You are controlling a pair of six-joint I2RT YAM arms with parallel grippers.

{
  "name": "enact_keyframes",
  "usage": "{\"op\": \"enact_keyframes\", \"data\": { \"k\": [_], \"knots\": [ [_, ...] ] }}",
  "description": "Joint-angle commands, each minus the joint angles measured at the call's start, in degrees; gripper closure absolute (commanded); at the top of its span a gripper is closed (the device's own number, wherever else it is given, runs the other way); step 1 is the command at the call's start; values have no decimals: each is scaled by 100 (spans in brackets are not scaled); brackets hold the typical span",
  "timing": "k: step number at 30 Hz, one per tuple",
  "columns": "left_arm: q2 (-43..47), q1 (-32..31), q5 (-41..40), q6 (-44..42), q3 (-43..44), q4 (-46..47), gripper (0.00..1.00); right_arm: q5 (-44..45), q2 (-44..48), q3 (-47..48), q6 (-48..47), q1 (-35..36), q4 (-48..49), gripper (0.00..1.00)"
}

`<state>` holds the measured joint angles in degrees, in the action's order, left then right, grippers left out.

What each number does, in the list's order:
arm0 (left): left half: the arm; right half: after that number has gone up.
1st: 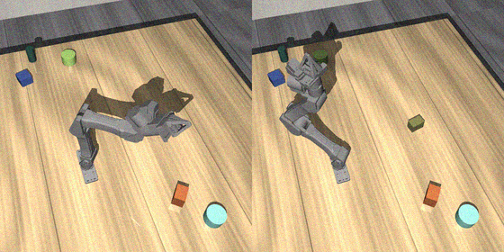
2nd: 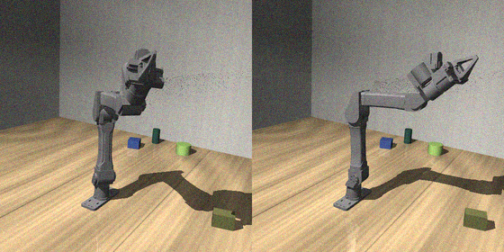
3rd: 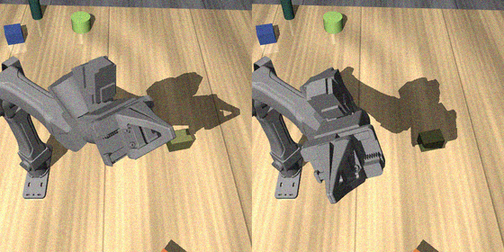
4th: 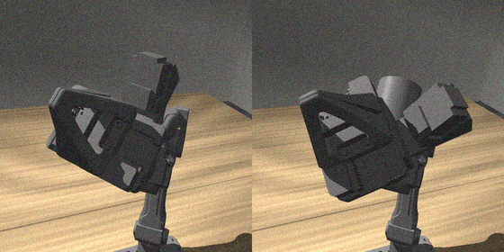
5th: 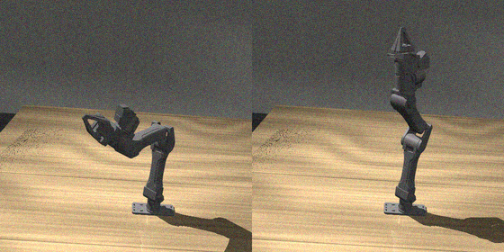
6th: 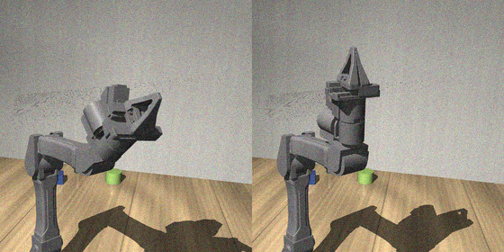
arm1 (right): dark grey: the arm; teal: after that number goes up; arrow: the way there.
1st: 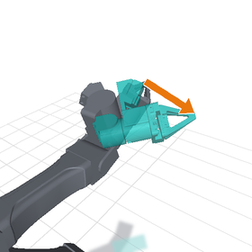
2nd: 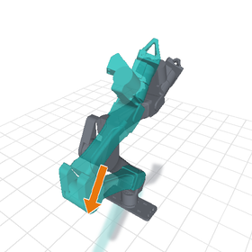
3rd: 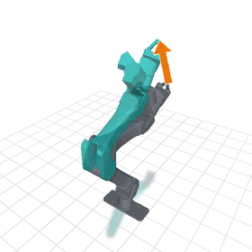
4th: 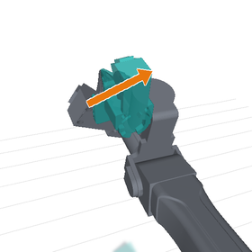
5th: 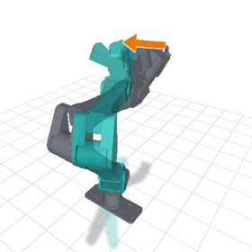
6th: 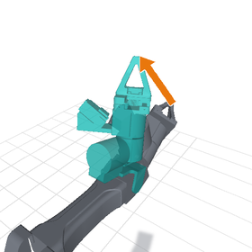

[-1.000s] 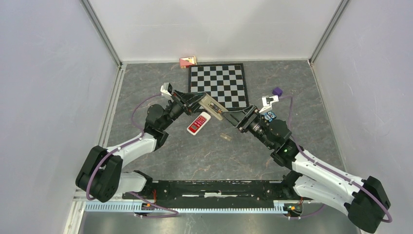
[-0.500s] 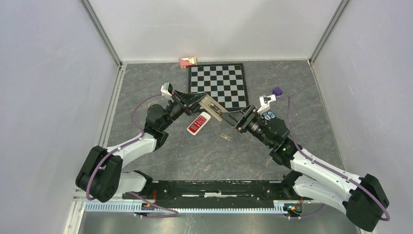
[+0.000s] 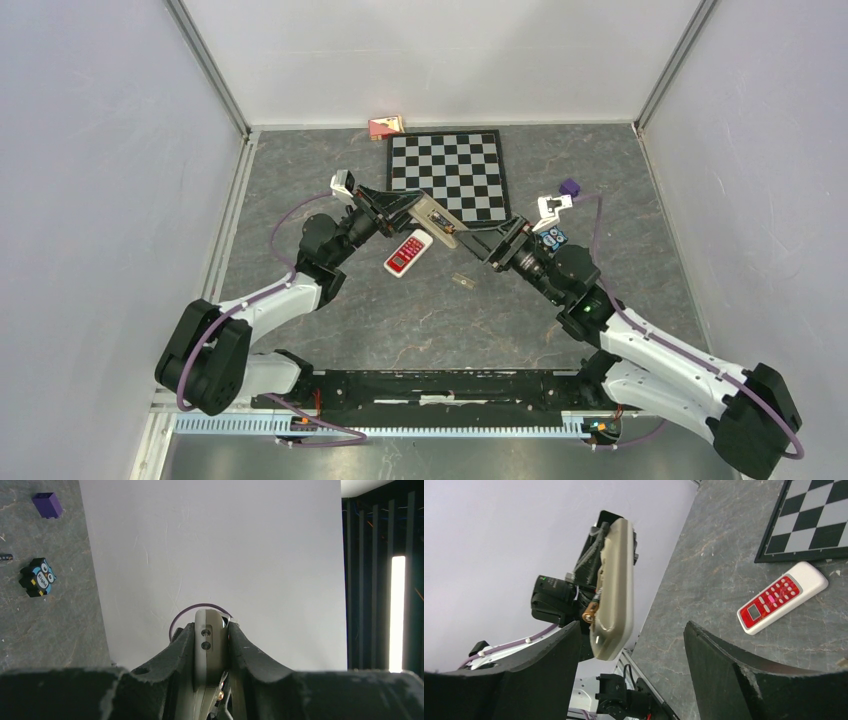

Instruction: Load the batteries into the remote control

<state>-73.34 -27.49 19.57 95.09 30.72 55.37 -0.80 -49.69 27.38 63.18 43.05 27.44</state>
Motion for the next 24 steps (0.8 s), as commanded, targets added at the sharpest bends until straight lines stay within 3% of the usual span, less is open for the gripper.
{"op": "enact_keyframes", "data": {
  "k": [1, 19, 24],
  "knots": [
    [214, -30, 80, -118, 83, 167, 98, -107, -225, 162, 92, -16, 345, 20],
    [298, -29, 70, -103, 101, 139, 98, -23, -208, 145, 48, -22, 117, 19],
    [250, -31, 20, -98, 166, 133, 98, -47, -124, 54, -21, -24, 433, 19]
  ]
}}
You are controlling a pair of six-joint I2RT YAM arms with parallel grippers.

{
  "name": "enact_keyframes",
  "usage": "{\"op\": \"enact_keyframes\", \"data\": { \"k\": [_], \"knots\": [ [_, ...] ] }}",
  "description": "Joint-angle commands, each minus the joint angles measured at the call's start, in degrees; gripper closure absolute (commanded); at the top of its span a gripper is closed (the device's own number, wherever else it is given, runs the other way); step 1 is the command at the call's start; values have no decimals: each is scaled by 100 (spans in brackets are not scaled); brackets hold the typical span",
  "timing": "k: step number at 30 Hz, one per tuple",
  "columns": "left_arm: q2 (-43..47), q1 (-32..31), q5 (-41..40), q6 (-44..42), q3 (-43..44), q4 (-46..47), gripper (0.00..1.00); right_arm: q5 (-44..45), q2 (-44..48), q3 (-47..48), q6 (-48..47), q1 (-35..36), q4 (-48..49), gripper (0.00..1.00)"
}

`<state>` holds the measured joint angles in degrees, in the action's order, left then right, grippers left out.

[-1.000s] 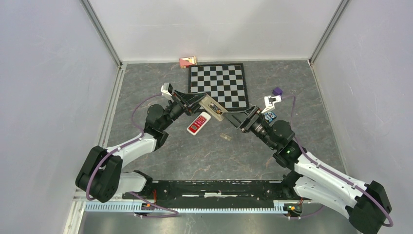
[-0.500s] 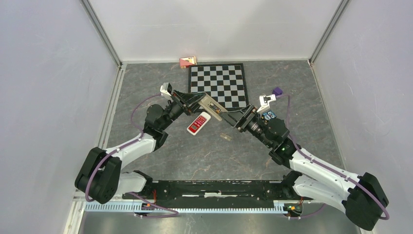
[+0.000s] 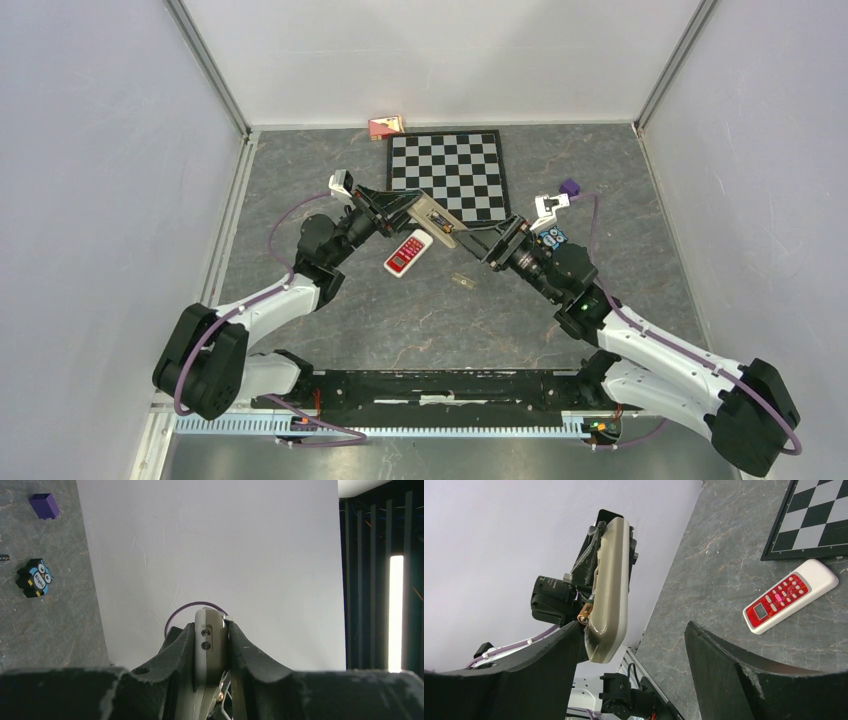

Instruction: Load the batteries into the remote control

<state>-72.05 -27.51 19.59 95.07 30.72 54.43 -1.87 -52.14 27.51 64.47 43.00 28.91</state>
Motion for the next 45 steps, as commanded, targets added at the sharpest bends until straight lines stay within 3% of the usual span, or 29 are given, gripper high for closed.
{"op": "enact_keyframes", "data": {
  "k": [1, 16, 24, 34, 45],
  "knots": [
    [111, -32, 22, -102, 171, 217, 98, 30, 109, 11, -139, -20, 436, 19],
    [162, -36, 109, -94, 114, 243, 98, 56, -304, 185, 101, -24, 716, 21],
    [191, -89, 225, -240, 235, 297, 98, -32, -565, 241, 309, -20, 339, 27],
    [279, -115, 585, -772, 347, 637, 98, 140, -938, 1031, 297, -20, -1971, 40],
    [252, -107, 852, -935, 336, 1065, 98, 208, -996, 1042, 651, -93, -2584, 50]
  ]
}}
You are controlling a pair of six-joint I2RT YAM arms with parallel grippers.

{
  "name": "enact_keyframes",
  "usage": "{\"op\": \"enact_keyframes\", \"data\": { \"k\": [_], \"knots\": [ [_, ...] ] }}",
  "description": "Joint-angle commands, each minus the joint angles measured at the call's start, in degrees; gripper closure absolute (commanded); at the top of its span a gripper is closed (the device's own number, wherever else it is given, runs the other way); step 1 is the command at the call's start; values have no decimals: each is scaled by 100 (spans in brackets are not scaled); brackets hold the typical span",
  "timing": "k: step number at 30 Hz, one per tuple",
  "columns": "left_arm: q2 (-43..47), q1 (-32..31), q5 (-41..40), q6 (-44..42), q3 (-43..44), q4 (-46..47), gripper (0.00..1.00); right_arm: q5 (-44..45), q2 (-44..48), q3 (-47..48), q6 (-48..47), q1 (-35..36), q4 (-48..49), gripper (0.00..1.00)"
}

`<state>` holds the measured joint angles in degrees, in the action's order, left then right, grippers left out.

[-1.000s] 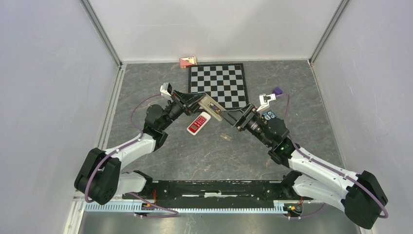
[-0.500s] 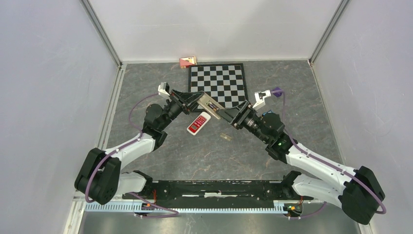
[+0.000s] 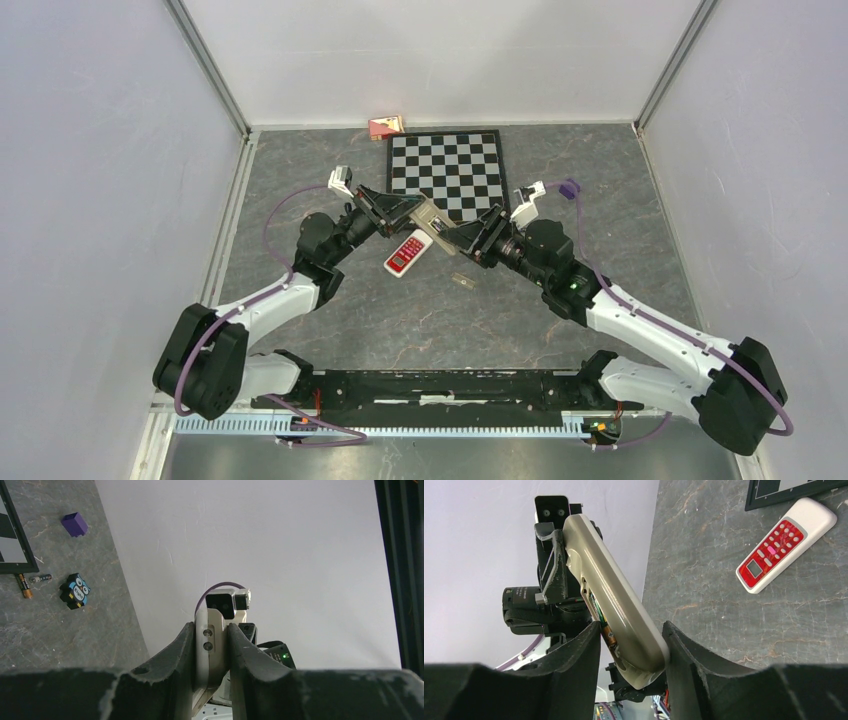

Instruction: Load the batteries into the remote control

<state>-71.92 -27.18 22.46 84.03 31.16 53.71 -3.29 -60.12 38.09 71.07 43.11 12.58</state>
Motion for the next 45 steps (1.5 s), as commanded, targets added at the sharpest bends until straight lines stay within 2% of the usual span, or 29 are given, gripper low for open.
{"op": "enact_keyframes", "data": {
  "k": [1, 2, 6, 8, 11, 15, 19, 26, 35, 39, 45],
  "knots": [
    [238, -144, 567, 146, 281, 1125, 98, 346, -202, -18, -32, -117, -893, 50],
    [231, -139, 573, 120, 279, 1088, 98, 346, -196, -22, -99, -123, -812, 48],
    [267, -134, 584, -150, 272, 712, 98, -158, -63, -168, -588, -180, 17, 20],
    [311, -123, 615, -329, 276, 467, 98, -379, 13, -251, -794, -211, 486, 12],
    [366, -97, 650, -535, 276, 169, 98, -744, 104, -390, -943, -276, 1193, 8],
    [381, -56, 787, -695, 307, -62, 98, -1134, 213, -613, -1037, -410, 1903, 8],
    [408, -20, 942, -739, 368, -198, 98, -1424, 303, -652, -1366, -506, 2193, 16],
    [426, -15, 980, -735, 478, -412, 98, -1981, 231, -219, -2348, -518, 1615, 21],
    [413, -15, 1014, -704, 504, -431, 98, -2234, 174, -240, -2422, -523, 1660, 51],
    [425, -15, 1013, -626, 513, -408, 98, -2304, 105, -257, -2449, -530, 1649, 59],
    [416, -11, 990, -341, 562, -397, 98, -2281, 45, -182, -3018, -525, 1226, 64]
  ]
}}
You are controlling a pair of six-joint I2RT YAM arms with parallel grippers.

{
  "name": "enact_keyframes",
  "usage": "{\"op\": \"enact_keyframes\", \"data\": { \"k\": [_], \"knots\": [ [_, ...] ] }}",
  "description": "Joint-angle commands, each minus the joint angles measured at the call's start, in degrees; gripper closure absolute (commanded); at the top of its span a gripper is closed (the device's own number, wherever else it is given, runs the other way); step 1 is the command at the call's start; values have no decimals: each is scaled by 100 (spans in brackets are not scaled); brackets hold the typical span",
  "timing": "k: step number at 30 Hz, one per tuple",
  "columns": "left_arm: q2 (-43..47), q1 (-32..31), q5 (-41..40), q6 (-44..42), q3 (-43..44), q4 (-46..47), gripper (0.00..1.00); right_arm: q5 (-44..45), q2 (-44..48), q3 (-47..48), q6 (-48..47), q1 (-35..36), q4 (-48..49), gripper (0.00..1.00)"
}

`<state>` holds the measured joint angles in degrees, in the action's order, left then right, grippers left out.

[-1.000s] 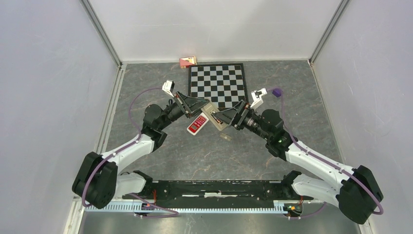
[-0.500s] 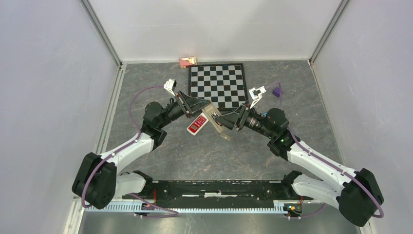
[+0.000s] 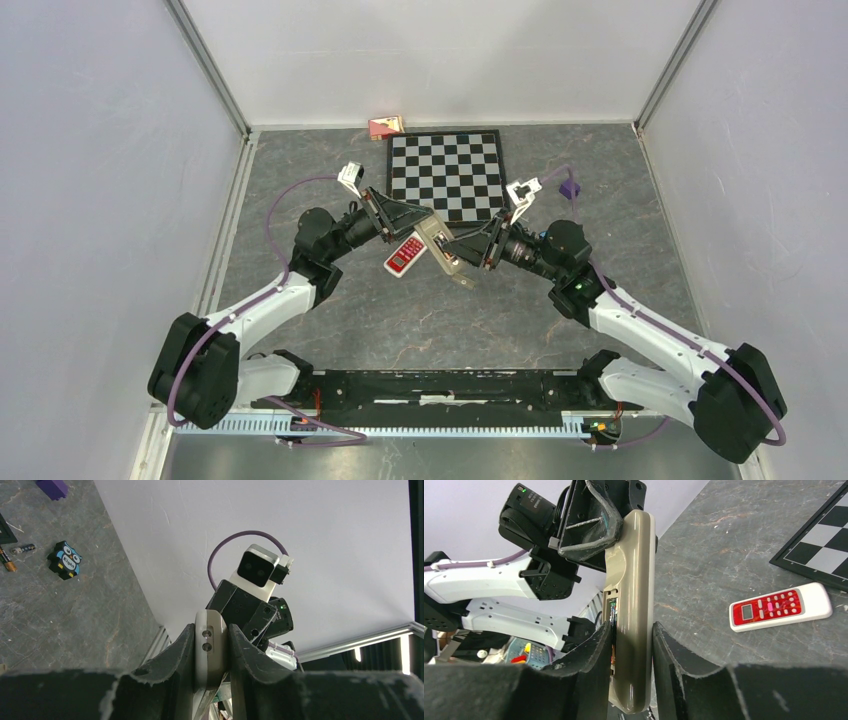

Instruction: Load the batteries into the remote control

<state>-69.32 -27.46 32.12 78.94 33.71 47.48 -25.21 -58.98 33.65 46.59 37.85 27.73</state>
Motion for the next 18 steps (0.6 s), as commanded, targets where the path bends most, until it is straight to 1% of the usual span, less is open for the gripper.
{"op": "enact_keyframes", "data": {
  "k": [1, 2, 4, 5, 7, 11, 14, 18],
  "knots": [
    [153, 14, 35, 194, 329, 243, 98, -81, -101, 288, -669, -4, -382, 64],
    [147, 21, 41, 180, 339, 239, 98, -70, -109, 331, -749, -5, -458, 63],
    [193, 22, 40, 67, 341, 129, 98, 32, -109, 449, -833, -7, -658, 54],
    [213, 30, 44, -11, 335, 24, 98, 59, -92, 524, -860, -7, -706, 47],
    [255, 61, 32, -158, 288, -119, 98, 156, -16, 654, -863, -6, -772, 37],
    [371, 229, 58, -452, 101, -445, 98, 192, 134, 935, -952, -56, -940, 22],
    [562, 379, 17, -695, -62, -837, 98, 299, 218, 1104, -1194, -90, -1246, 16],
    [1003, 426, -502, -1286, -366, -1967, 98, 683, 150, 1311, -1993, -103, -2181, 15]
  ]
}}
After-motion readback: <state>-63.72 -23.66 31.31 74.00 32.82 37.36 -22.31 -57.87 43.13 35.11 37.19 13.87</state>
